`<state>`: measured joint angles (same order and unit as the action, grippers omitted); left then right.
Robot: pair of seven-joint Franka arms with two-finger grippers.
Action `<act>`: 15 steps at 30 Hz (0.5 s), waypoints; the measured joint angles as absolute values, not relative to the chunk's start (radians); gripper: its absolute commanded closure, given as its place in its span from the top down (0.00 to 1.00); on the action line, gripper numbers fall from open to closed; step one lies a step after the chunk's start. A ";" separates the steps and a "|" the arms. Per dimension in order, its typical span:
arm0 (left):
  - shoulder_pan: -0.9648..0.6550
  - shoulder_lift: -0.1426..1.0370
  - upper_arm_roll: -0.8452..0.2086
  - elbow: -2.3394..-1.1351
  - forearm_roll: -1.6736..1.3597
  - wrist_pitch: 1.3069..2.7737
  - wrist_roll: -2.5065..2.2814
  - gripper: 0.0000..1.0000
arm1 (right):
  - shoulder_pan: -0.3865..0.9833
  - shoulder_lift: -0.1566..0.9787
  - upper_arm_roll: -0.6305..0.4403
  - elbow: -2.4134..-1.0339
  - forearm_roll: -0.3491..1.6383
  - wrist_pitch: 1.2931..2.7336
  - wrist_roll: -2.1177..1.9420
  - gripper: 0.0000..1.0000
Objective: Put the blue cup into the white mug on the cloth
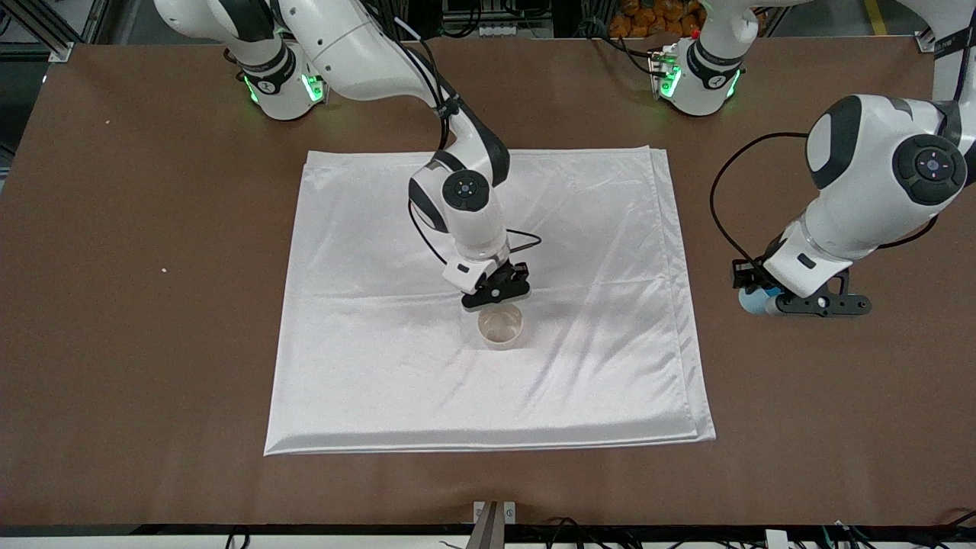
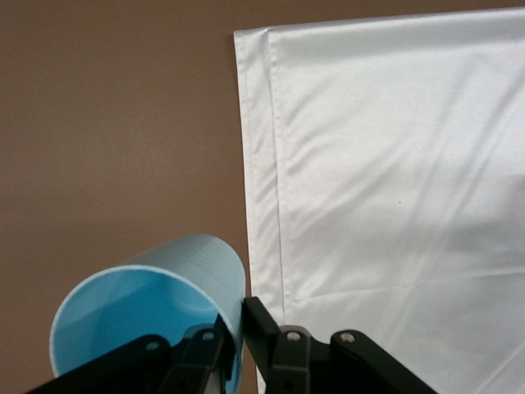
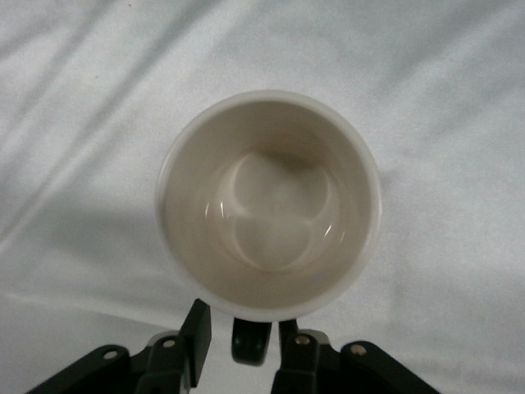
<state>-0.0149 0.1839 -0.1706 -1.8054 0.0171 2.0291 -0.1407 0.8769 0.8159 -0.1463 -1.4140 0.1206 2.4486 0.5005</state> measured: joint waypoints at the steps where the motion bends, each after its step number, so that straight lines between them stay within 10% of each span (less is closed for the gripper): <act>1: -0.015 0.184 -0.173 -1.801 0.017 2.023 -0.141 0.00 | 0.876 0.816 -0.147 -1.412 0.121 2.449 0.501 1.00; 15: -0.026 0.184 -0.212 -1.773 0.048 2.003 -0.163 0.00 | 0.868 0.808 -0.165 -1.394 0.120 2.413 0.497 1.00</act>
